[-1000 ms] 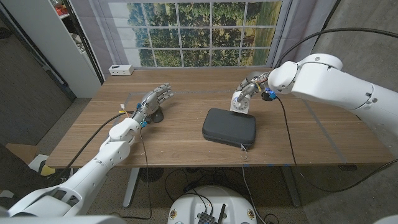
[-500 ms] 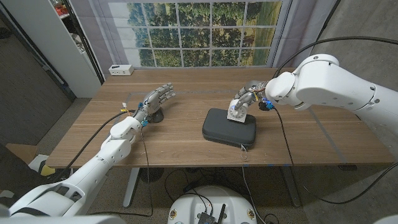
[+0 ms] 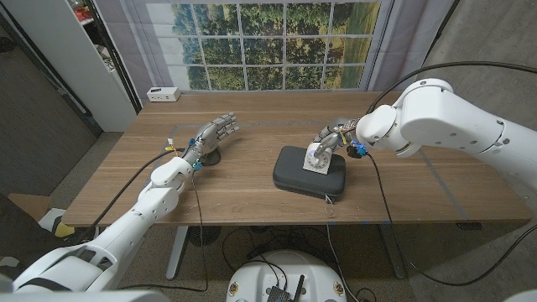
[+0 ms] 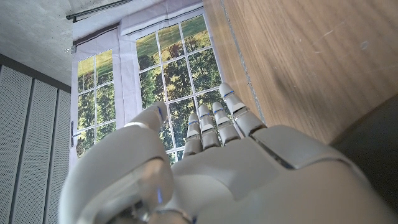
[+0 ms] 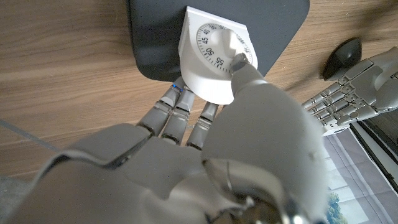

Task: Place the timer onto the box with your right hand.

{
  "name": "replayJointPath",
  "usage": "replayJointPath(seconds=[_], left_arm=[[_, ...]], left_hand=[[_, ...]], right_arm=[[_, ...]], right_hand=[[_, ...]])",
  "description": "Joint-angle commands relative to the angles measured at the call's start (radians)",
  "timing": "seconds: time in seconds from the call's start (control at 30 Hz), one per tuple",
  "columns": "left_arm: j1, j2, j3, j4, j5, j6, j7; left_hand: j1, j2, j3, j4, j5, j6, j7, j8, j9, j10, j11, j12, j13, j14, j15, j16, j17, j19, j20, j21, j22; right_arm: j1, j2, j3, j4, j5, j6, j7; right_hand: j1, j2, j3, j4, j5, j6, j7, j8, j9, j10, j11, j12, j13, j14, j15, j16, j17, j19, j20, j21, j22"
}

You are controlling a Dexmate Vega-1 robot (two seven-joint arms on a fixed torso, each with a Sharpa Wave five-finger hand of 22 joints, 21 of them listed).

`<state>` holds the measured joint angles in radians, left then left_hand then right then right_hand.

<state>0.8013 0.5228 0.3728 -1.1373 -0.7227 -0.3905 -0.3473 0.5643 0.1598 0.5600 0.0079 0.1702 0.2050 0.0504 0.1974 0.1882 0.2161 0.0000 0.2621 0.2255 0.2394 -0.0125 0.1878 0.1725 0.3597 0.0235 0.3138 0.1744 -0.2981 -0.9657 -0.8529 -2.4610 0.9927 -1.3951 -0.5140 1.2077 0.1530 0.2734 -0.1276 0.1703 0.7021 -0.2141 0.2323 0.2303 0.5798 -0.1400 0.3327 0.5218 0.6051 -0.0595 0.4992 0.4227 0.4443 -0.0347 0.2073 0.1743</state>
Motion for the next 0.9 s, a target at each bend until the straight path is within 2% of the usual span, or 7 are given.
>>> replayJointPath(seconds=[0.03,0.27,0.4,0.63,0.7,0.8,0.9], left_arm=[[0.001,-0.003,0.004,-0.004,0.001,0.008,0.006],[-0.006,-0.009,0.006,0.008,0.001,0.007,0.001],[-0.011,-0.012,0.006,0.018,-0.001,0.006,-0.003],[-0.02,-0.014,0.006,0.031,-0.002,0.007,-0.011],[-0.021,-0.014,0.005,0.032,-0.002,0.005,-0.011],[-0.023,-0.014,0.004,0.033,-0.002,0.003,-0.014],[-0.02,-0.011,0.001,0.029,-0.003,0.002,-0.013]], left_hand=[[-0.005,0.001,0.003,-0.002,0.003,0.007,-0.003,0.001,0.004,0.01,-0.004,-0.004,0.006,0.011,0.001,-0.003,0.002,0.002,0.006,-0.004,0.004],[-0.006,0.001,0.003,-0.003,0.003,0.008,-0.003,0.001,0.004,0.007,-0.003,-0.006,0.006,0.01,0.001,-0.003,0.002,0.002,0.006,-0.006,0.004],[-0.007,0.001,0.004,-0.004,0.003,0.008,-0.004,0.001,0.004,0.008,-0.003,-0.006,0.006,0.01,0.003,-0.003,0.002,0.001,0.007,-0.007,0.004],[-0.008,0.001,0.004,-0.005,0.003,0.009,-0.003,0.001,0.004,0.01,-0.003,-0.006,0.007,0.01,0.002,-0.004,0.002,0.001,0.006,-0.009,0.004],[-0.008,0.001,0.005,-0.005,0.003,0.009,-0.003,0.001,0.004,0.01,-0.003,-0.006,0.007,0.01,0.002,-0.004,0.002,0.001,0.007,-0.01,0.004],[-0.009,0.001,0.005,-0.005,0.003,0.009,-0.005,0.001,0.004,0.011,-0.002,-0.006,0.007,0.011,0.001,-0.003,0.002,0.0,0.008,-0.011,0.004],[-0.01,0.001,0.005,-0.006,0.003,0.01,-0.006,0.001,0.004,0.011,-0.005,-0.007,0.007,0.011,0.001,-0.004,0.002,0.0,0.008,-0.012,0.004]], right_arm=[[0.032,-0.018,-0.016,0.003,0.088,-0.001,-0.044],[0.114,-0.032,-0.072,0.018,0.206,-0.001,-0.121],[0.157,-0.037,-0.099,0.034,0.256,-0.001,-0.135],[0.212,-0.047,-0.129,0.039,0.346,-0.001,-0.219],[0.223,-0.053,-0.131,0.034,0.364,-0.001,-0.246],[0.2,-0.065,-0.093,0.019,0.364,-0.001,-0.266],[0.133,-0.077,-0.016,-0.017,0.298,-0.001,-0.255]], right_hand=[[-0.04,-0.036,-0.013,0.012,0.001,-0.058,0.001,-0.028,-0.002,-0.06,0.009,-0.033,-0.003,-0.058,-0.163,-0.029,0.177,-0.006,0.026,-0.004,0.005],[-0.101,-0.068,-0.066,0.021,0.008,-0.182,-0.004,-0.053,-0.008,-0.165,0.022,-0.087,-0.007,-0.197,-0.155,-0.076,0.187,-0.042,0.056,-0.01,0.006],[-0.112,-0.07,-0.077,0.021,0.01,-0.212,-0.005,-0.052,-0.009,-0.205,0.032,-0.105,-0.008,-0.224,-0.149,-0.084,0.189,-0.047,0.057,-0.008,0.007],[-0.143,-0.091,-0.108,0.019,0.016,-0.301,-0.004,-0.052,-0.01,-0.302,0.054,-0.138,-0.02,-0.351,-0.096,-0.144,0.172,-0.083,0.079,-0.01,0.008],[-0.15,-0.094,-0.113,0.019,0.017,-0.316,-0.003,-0.052,-0.01,-0.316,0.06,-0.14,-0.023,-0.366,-0.091,-0.153,0.167,-0.091,0.083,-0.011,0.008],[-0.173,-0.104,-0.128,0.025,0.019,-0.33,-0.003,-0.046,-0.011,-0.337,0.066,-0.14,-0.029,-0.41,-0.062,-0.178,0.155,-0.099,0.09,-0.01,0.008],[-0.198,-0.108,-0.14,0.034,0.02,-0.34,-0.002,-0.044,-0.011,-0.354,0.077,-0.141,-0.034,-0.434,-0.052,-0.196,0.143,-0.105,0.096,-0.009,0.007]])
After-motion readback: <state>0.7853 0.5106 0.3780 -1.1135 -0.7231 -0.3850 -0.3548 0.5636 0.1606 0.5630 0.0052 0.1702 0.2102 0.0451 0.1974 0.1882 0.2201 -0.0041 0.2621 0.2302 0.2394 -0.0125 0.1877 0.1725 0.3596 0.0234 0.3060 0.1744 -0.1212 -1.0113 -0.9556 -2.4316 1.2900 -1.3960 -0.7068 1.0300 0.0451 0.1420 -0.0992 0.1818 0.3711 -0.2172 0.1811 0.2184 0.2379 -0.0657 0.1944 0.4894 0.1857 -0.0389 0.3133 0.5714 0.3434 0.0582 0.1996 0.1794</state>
